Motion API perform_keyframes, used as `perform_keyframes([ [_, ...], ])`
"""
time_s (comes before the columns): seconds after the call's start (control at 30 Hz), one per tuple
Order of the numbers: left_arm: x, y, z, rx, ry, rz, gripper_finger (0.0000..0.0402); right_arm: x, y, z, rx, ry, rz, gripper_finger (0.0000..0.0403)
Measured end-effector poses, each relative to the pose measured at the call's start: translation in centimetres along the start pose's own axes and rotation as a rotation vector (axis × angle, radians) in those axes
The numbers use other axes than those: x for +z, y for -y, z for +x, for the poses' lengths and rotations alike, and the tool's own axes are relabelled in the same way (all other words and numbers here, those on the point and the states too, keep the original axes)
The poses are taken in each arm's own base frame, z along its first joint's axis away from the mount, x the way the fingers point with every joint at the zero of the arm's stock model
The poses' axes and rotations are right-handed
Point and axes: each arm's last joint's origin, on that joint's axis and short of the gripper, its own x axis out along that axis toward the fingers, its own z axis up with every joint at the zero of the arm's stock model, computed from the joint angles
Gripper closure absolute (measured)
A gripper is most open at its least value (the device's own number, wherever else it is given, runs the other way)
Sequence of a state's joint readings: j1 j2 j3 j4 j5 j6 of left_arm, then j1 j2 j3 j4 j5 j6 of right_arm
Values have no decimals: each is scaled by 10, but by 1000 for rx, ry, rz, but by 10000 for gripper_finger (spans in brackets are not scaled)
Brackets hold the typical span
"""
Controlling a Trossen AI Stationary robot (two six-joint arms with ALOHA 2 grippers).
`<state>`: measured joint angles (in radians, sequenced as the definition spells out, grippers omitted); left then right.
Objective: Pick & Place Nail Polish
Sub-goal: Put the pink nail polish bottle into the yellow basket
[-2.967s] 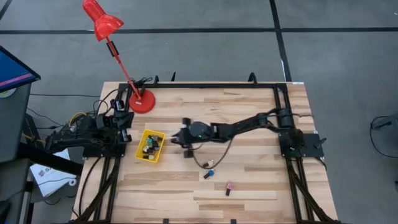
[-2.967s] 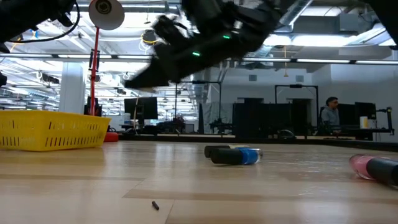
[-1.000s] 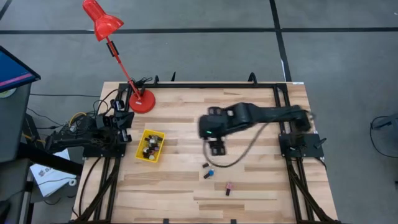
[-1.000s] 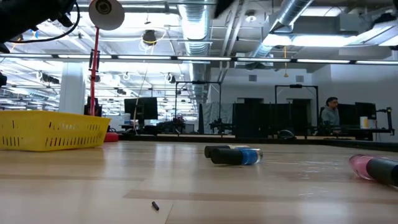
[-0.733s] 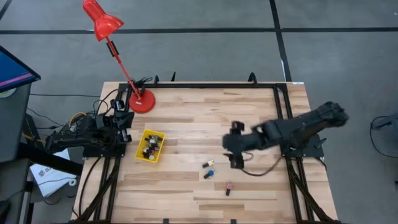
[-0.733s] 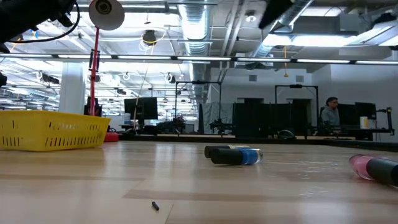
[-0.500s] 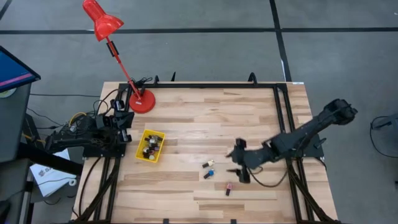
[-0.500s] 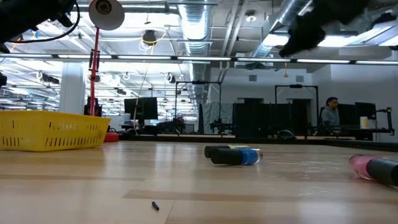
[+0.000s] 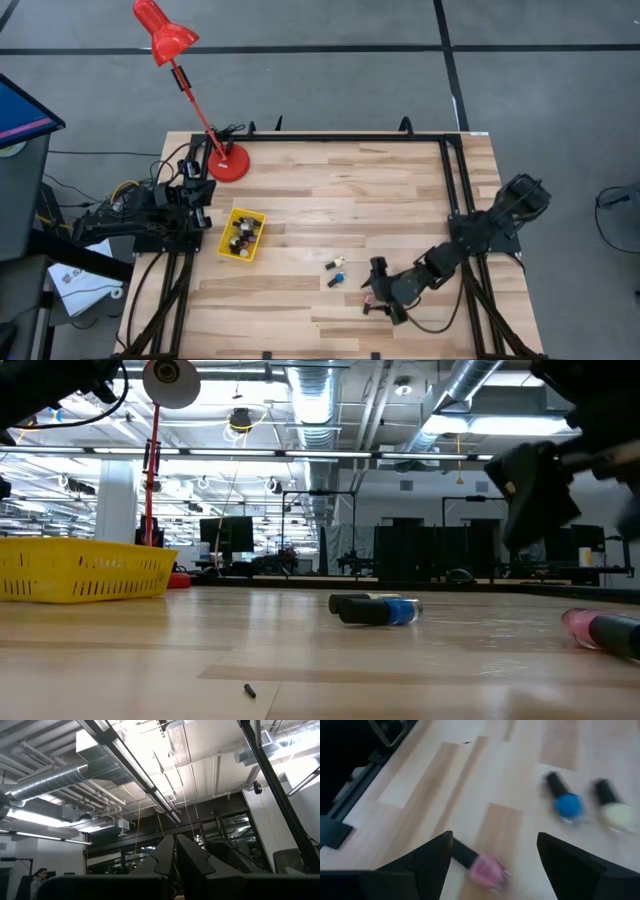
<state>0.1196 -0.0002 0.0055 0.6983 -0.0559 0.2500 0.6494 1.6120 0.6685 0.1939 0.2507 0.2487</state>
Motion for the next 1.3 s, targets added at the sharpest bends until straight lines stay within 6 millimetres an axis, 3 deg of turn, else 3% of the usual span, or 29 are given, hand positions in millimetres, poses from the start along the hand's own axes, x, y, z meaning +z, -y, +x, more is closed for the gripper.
perform_keyframes([
  [0.2, 0, 0, 0, 0, 0, 0, 387, -14, -8, 27, 59, -23, -81, 122],
  [0.5, 0, 0, 0, 0, 1, 0, 387, -30, -10, 45, 59, -88, -88, 128],
  [0.63, 0, 0, 0, 0, 0, 0, 387, -30, -10, 46, 64, -84, -86, 170],
  [1.0, 0, 0, 0, 0, 1, 0, 387, -28, -5, 48, 56, -76, -82, 352],
  [1.3, 0, 0, 0, 0, 1, 0, 387, -4, 17, 55, 4, 22, -66, 358],
])
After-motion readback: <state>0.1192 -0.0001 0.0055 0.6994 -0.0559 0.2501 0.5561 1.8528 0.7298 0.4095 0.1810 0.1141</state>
